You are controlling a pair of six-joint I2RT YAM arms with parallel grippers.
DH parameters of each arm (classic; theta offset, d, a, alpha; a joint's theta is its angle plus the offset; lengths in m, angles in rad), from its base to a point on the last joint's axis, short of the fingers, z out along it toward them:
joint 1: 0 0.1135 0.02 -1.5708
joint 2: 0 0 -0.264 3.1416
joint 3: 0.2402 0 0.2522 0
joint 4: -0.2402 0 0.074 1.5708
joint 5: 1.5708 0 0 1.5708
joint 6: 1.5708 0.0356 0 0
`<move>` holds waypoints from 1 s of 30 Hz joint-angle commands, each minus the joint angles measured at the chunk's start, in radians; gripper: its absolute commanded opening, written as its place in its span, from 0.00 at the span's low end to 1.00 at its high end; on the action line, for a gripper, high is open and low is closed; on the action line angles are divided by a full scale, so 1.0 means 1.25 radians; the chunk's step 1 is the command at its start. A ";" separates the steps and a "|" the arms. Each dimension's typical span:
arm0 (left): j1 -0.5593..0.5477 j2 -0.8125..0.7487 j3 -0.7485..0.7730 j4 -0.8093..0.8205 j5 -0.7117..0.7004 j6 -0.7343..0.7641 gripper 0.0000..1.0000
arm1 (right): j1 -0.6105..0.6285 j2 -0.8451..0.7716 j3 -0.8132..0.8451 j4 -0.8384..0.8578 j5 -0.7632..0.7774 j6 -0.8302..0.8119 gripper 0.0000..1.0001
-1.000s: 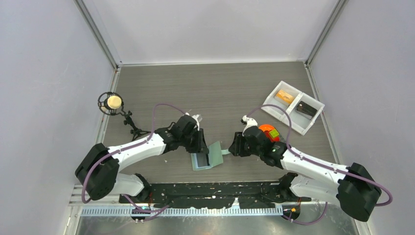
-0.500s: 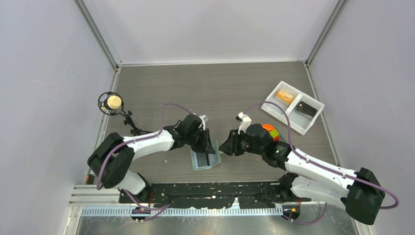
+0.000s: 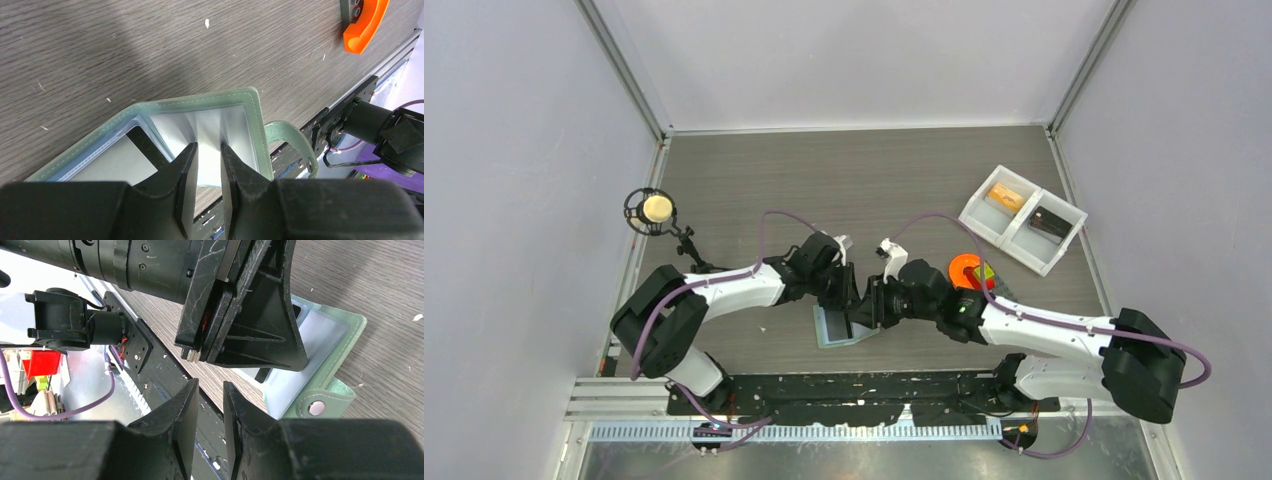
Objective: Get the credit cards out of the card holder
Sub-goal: Open the card holder at the center of the board.
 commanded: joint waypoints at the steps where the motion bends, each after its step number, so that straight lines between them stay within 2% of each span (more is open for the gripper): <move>1: 0.000 -0.003 0.018 0.012 -0.006 0.008 0.26 | 0.015 0.015 0.020 0.069 0.024 0.016 0.32; 6: 0.013 -0.023 0.026 -0.014 -0.030 -0.002 0.27 | 0.019 0.060 -0.019 0.099 0.058 0.016 0.29; 11: 0.038 -0.066 0.060 -0.123 -0.075 0.012 0.29 | 0.019 0.104 -0.067 0.118 0.086 0.024 0.27; 19: 0.075 -0.183 0.016 -0.223 -0.129 0.027 0.29 | 0.017 0.123 -0.072 0.103 0.114 0.032 0.26; 25: 0.075 -0.259 -0.090 -0.154 -0.097 0.010 0.28 | 0.013 0.134 -0.050 0.105 0.102 0.035 0.27; 30: 0.075 -0.261 -0.139 -0.100 -0.068 0.004 0.26 | 0.003 0.151 -0.012 0.122 0.055 0.030 0.28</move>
